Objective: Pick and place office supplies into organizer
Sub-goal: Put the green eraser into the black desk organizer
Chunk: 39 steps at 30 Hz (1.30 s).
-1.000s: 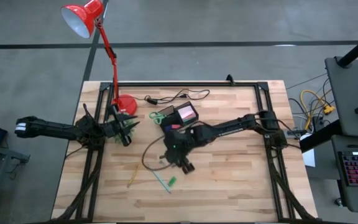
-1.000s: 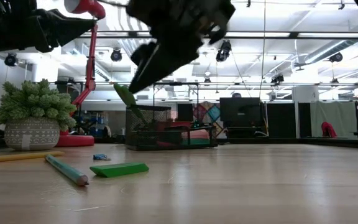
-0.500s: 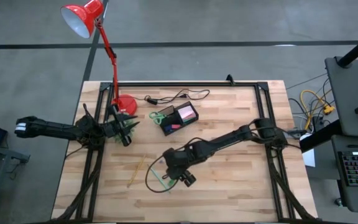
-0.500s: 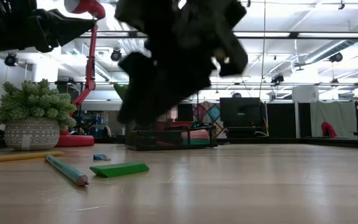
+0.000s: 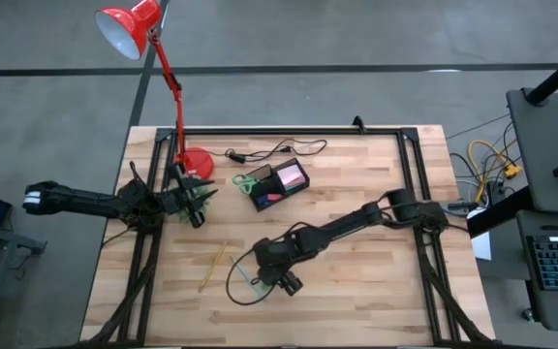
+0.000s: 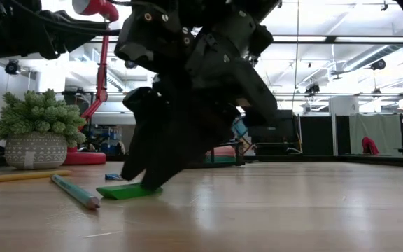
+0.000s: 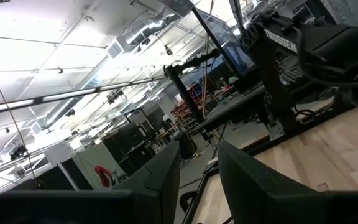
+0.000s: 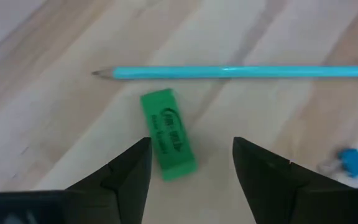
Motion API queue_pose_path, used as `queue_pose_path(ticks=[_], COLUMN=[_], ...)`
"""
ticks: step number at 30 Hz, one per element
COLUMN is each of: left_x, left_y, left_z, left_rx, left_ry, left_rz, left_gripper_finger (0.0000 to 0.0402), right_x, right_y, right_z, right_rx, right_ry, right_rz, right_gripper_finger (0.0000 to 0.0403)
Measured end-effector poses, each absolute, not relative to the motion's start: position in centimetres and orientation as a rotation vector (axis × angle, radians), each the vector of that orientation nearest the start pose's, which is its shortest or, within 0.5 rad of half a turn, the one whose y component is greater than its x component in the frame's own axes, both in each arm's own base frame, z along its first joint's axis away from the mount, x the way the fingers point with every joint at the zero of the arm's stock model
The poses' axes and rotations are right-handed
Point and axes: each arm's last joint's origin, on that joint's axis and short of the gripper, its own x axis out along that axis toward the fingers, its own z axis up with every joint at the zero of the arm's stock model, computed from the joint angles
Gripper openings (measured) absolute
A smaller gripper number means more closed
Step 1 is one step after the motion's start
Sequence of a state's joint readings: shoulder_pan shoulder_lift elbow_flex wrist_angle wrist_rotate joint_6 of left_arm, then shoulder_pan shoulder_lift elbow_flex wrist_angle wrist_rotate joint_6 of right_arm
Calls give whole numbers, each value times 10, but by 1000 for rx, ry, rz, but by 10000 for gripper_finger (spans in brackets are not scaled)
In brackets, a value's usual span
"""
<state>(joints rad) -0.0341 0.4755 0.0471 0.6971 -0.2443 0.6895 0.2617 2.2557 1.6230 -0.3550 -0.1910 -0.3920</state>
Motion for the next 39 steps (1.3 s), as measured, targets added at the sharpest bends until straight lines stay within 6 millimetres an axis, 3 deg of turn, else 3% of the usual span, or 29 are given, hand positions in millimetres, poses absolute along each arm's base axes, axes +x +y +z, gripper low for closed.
queue_pose_path(ticks=[13, 24, 39], left_x=[126, 126, 126], left_y=[3, 3, 3], left_z=[203, 202, 202], left_rx=[647, 650, 650], left_ry=[-183, -183, -182], left_rz=[292, 292, 292], left_gripper_finger=[96, 96, 96], right_x=[454, 453, 455], right_y=[137, 135, 122], right_z=[129, 127, 124], right_rx=[-377, -414, -425], right_ry=[877, 872, 875], right_rz=[673, 679, 673], right_gripper_finger=[211, 166, 150])
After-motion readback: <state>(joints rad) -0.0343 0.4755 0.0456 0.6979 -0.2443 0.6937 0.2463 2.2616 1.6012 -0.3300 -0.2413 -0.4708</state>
